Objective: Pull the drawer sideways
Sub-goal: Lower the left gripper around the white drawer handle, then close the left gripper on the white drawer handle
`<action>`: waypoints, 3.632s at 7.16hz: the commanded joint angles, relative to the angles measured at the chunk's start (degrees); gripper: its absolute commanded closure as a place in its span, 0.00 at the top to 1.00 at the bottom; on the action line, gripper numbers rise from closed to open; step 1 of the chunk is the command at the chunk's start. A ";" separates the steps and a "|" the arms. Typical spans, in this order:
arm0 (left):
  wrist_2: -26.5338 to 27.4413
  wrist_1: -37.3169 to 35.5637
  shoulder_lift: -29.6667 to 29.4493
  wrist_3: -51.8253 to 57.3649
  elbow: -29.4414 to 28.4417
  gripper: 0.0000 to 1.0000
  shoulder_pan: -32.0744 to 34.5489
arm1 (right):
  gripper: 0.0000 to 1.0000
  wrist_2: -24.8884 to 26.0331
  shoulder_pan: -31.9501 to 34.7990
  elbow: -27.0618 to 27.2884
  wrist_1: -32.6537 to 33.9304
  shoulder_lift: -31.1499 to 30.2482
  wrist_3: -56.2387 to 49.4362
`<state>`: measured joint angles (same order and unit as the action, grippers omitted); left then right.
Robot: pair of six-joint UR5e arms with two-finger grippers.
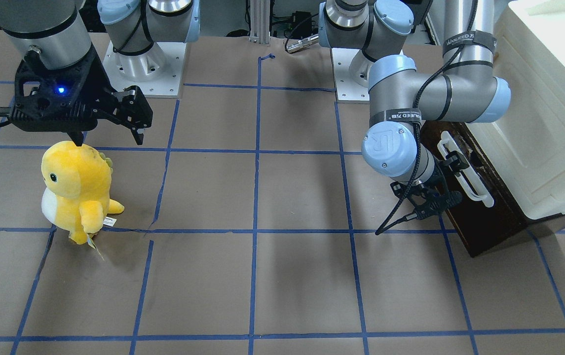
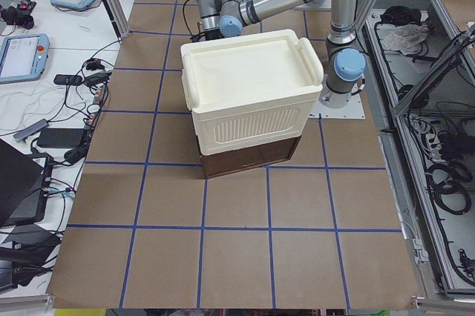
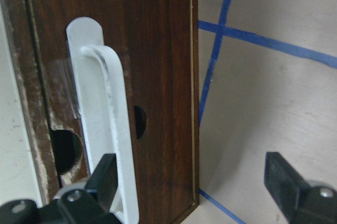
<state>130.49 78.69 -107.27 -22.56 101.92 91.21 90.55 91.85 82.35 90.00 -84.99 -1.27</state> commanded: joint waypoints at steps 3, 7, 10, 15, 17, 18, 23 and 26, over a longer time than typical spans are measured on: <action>1.00 0.06 -0.83 2.60 -0.05 0.75 -2.09 | 1.00 -0.02 0.00 0.00 0.00 0.00 0.04; 1.61 -0.03 -1.62 2.35 -0.05 0.75 -4.55 | 1.00 -0.02 0.00 0.00 0.00 0.00 -0.05; 1.09 -0.03 -1.98 1.12 -0.32 0.75 -4.47 | 1.00 -0.02 0.00 0.00 0.00 0.00 0.04; 0.64 0.76 -1.45 1.12 0.03 0.67 -4.55 | 1.00 -0.02 0.00 0.00 0.00 0.00 0.04; 0.65 0.85 -1.45 1.12 0.30 0.67 -4.64 | 1.00 -0.02 0.00 0.00 0.00 0.00 0.04; 0.73 0.85 -1.45 1.12 0.39 0.67 -4.99 | 1.00 -0.02 0.00 0.00 0.00 0.00 0.04; 0.56 0.76 -1.80 1.21 0.30 0.64 -5.35 | 1.00 -0.02 0.00 0.00 0.00 0.00 0.04; 0.64 1.02 -1.54 1.29 0.47 0.54 -5.35 | 1.00 -0.02 0.00 0.00 0.00 0.00 0.04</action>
<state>131.06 79.61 -109.01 -21.34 102.32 85.87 90.59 91.84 82.36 90.00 -84.99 -1.23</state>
